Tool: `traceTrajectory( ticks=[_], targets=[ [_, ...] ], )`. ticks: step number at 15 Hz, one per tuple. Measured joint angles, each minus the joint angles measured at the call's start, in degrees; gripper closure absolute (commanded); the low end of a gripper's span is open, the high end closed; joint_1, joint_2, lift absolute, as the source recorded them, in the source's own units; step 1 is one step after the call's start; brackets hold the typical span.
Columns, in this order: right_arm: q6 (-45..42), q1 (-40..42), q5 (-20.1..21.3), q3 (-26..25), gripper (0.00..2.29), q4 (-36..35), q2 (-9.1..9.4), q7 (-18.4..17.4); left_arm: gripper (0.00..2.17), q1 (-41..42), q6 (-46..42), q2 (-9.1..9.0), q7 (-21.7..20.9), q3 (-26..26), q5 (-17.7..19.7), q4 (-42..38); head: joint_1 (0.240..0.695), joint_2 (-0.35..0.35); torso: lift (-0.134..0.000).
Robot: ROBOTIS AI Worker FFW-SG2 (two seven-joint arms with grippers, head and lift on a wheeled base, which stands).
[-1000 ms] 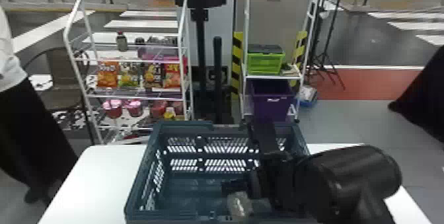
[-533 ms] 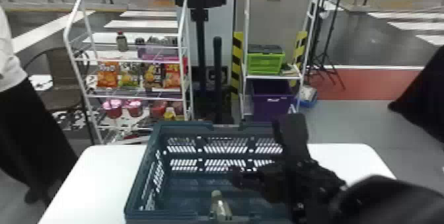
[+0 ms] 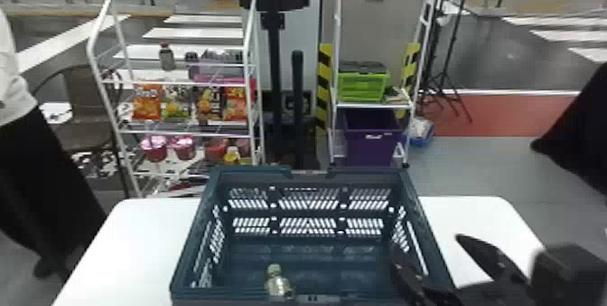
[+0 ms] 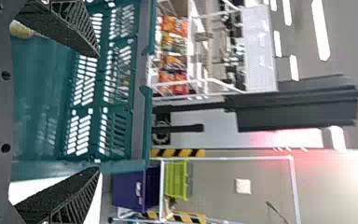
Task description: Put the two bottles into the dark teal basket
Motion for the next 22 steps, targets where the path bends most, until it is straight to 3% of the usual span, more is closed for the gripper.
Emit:
traceTrajectory(
  ticks=[4,8,11,18,22],
  targets=[
    [-24.5,16.4,0.5,-2.6,0.00,2.1,0.24,1.7,2.15,-0.1,0.9,-0.02,0.0,0.1,-0.1,-0.6,0.499,0.000,0.000],
    [-36.9,24.6,1.8,-1.9,0.01,8.8,2.81,3.2,2.15,-0.1,1.4,-0.24,-0.1,0.5,-0.1,-1.6,0.499,0.000,0.000],
    [-45.7,26.7,1.6,-0.6,0.01,16.3,3.37,4.1,2.15,0.0,3.1,-0.70,-0.1,0.9,-0.2,-3.6,0.499,0.000,0.000],
    [-51.2,28.8,0.9,-1.9,0.01,20.6,3.37,5.7,2.15,-0.2,14.5,-2.11,-0.5,6.0,-1.6,-15.7,0.499,0.000,0.000],
    [-51.3,29.0,1.1,-2.1,0.01,21.6,3.42,5.9,2.15,-5.5,26.4,-2.12,-2.8,7.0,-2.6,-23.8,0.499,0.000,0.000]
  ],
)
